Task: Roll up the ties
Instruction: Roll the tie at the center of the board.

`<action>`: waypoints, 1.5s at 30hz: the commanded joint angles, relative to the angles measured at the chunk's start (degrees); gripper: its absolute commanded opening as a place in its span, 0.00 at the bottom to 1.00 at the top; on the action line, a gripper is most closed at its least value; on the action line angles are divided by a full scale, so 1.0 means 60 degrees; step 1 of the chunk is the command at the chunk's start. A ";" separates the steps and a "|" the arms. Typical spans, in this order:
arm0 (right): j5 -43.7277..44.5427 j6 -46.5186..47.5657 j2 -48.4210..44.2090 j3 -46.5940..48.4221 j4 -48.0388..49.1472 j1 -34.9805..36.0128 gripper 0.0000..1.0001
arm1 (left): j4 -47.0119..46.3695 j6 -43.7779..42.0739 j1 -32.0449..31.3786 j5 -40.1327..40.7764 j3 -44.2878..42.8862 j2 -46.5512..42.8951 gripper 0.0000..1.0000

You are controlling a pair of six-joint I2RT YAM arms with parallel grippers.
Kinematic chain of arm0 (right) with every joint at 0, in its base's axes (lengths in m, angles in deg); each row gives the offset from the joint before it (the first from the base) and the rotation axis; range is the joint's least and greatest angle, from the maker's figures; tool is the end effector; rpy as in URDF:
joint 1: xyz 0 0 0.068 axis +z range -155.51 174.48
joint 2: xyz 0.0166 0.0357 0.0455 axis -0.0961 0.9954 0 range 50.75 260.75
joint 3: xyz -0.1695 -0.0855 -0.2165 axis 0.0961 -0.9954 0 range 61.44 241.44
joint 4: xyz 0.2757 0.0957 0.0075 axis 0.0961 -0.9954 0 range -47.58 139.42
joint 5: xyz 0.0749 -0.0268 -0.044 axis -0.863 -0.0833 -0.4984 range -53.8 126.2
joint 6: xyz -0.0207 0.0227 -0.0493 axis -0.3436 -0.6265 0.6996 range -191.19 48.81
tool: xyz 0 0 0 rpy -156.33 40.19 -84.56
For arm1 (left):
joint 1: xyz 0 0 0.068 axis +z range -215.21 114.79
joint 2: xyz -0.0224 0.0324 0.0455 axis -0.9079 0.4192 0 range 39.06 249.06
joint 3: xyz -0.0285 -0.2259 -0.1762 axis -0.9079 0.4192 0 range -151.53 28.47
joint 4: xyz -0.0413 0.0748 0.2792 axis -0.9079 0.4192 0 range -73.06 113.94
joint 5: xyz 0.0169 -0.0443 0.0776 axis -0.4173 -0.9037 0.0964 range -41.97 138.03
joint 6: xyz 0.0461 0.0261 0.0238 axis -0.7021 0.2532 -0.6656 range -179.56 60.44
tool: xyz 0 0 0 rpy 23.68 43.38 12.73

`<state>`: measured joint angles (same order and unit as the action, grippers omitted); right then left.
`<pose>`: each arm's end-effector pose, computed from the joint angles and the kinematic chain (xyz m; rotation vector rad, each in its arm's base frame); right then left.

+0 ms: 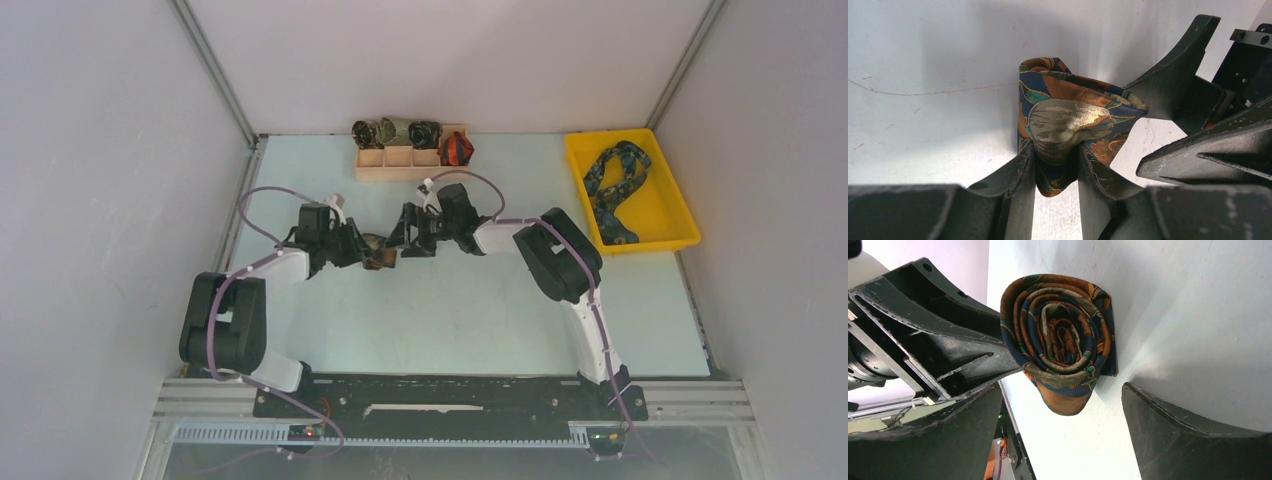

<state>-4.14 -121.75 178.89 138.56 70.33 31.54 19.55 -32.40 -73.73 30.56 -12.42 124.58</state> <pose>0.3869 0.3259 0.1025 -0.2186 2.4039 1.5677 0.3095 -0.0589 0.1565 -0.2507 2.4351 -0.6504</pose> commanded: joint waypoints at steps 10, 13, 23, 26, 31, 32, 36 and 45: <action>0.0187 0.0736 0.0916 0.1588 -0.1208 0.0277 0.91 | -0.0824 0.0448 0.0597 -0.0735 0.0264 0.0359 0.36; 0.0135 0.0737 0.1042 0.1725 -0.1258 0.0358 0.90 | -0.0881 0.0482 0.0640 -0.0836 0.0265 0.0435 0.35; -0.0015 0.0570 0.1168 0.1922 -0.1159 0.0461 0.75 | -0.0904 0.0495 0.0687 -0.0921 0.0251 0.0529 0.33; -0.0030 0.0522 0.1201 0.1993 -0.1141 0.0467 0.68 | -0.0904 0.0496 0.0698 -0.0949 0.0237 0.0552 0.33; -0.0059 0.0439 0.1296 0.2156 -0.1199 0.0466 0.55 | -0.0904 0.0520 0.0699 -0.0988 0.0237 0.0546 0.39; -0.0059 0.0423 0.1304 0.2180 -0.1206 0.0464 0.52 | -0.0904 0.0519 0.0697 -0.1010 0.0248 0.0530 0.43; -0.0045 0.0375 0.1359 0.2322 -0.1349 0.0446 0.39 | -0.0904 0.0568 0.0697 -0.1003 0.0282 0.0421 0.55; -0.0058 0.0307 0.1360 0.2467 -0.1559 0.0378 0.22 | -0.0578 0.0842 0.0699 -0.0773 0.0465 -0.0342 0.82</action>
<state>-4.14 -119.48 186.08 151.02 61.91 33.25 15.01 -28.60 -69.49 25.40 -10.41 126.67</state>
